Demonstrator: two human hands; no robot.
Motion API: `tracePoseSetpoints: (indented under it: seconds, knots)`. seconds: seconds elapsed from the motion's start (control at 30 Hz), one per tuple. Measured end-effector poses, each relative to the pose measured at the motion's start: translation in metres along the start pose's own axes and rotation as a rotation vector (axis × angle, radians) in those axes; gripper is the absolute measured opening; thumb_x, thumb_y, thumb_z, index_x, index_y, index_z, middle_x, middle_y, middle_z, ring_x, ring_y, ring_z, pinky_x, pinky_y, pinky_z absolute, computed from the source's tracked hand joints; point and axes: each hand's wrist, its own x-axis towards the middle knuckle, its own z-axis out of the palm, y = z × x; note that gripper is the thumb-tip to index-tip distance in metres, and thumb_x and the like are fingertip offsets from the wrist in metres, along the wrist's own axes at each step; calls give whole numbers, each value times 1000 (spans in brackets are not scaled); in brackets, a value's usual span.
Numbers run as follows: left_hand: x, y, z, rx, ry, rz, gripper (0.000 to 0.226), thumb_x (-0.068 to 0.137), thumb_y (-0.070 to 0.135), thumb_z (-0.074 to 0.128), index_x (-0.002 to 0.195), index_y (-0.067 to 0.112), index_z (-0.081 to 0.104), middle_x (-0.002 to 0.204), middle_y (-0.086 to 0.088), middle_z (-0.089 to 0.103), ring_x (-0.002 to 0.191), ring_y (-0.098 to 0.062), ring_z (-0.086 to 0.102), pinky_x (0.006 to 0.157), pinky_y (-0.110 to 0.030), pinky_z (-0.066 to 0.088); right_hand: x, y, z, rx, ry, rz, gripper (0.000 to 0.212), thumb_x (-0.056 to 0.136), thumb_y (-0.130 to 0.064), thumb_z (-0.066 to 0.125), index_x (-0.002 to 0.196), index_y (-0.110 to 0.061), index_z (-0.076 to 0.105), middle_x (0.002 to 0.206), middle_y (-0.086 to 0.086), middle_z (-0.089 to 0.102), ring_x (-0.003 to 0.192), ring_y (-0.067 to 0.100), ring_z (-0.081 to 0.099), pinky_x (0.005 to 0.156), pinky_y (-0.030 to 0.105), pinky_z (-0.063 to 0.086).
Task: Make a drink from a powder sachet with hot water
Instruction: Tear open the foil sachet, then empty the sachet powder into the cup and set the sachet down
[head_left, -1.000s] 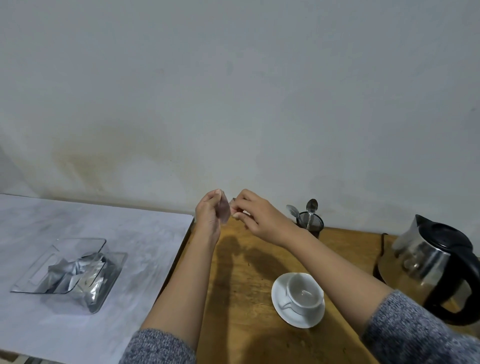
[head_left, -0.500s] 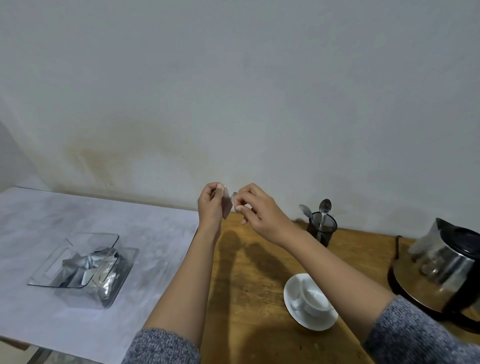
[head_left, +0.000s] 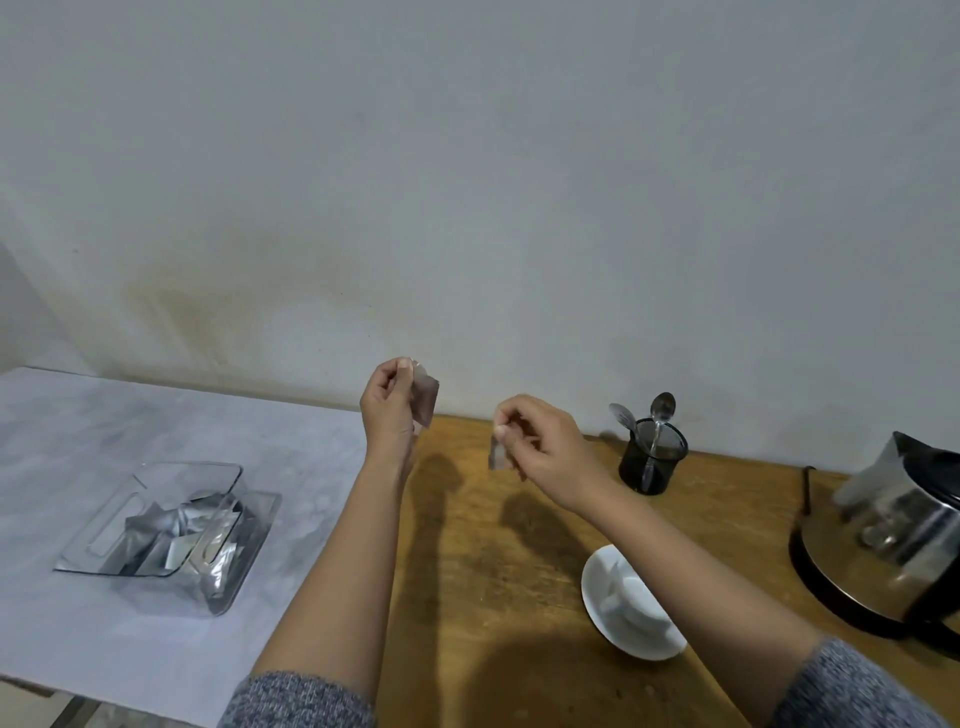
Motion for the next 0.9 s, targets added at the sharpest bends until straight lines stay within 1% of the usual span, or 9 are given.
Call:
tracePoseSetpoints:
  seconds: [0.1,0.2,0.27,0.37,0.47,0.53,0.63,0.77,0.9]
  knots:
    - [-7,-8,-18,21,-1,-16,17,94,11,49,78,12,55,46,11,56,37,-7,47,42,-16,42,-15,37,20,170,81,345,17,92,1,49,80,-12,53,60,5,55,39,3,51,43,16,45]
    - [-14,-26,-41,119,45,-64,14,90,15,57,77,12,60,59,6,59,47,-3,54,53,-16,47,-38,79,56,194,27,652,21,91,5,48,75,-9,52,60,7,57,35,-1,54,42,12,45]
    - [-19,-40,-57,175,71,-92,13,88,15,59,76,14,62,69,1,57,52,2,56,52,-13,48,-58,106,83,230,26,835,26,87,6,51,69,-12,52,53,4,59,37,2,57,43,15,48]
    - [-24,-59,-81,229,67,-135,14,87,19,61,81,8,65,71,-6,59,58,-9,58,53,-20,48,-78,134,110,181,19,980,20,77,-1,56,66,-18,58,63,4,67,66,22,67,71,35,56]
    - [-29,-71,-97,256,61,-180,23,84,26,64,89,4,66,70,-9,58,63,-19,52,62,-28,43,-83,139,121,252,44,1113,16,86,0,51,78,-12,60,73,7,66,70,23,69,86,41,57]
    - [-33,-75,-102,269,36,-199,26,84,28,63,89,3,66,67,-9,55,59,-20,49,62,-29,43,-82,142,127,244,68,1135,16,89,2,49,82,-9,59,74,6,62,65,19,66,87,42,57]
    - [-36,-78,-106,277,14,-205,29,84,28,64,92,0,66,65,-9,54,57,-20,48,62,-31,42,-82,143,138,163,76,1105,23,88,3,49,74,-13,56,72,7,62,64,19,65,82,41,56]
    - [-35,-80,-105,301,8,-216,30,85,28,63,94,-1,66,69,-9,57,62,-21,51,62,-30,43,-80,141,141,-8,27,1000,24,84,1,58,70,-19,57,92,11,66,84,26,66,77,39,57]
    - [-35,-82,-88,311,-45,-234,26,85,26,62,95,2,67,79,-8,62,77,-21,57,70,-29,46,-77,134,138,-97,17,872,8,86,-9,59,83,-15,63,114,9,54,104,21,53,82,29,44]
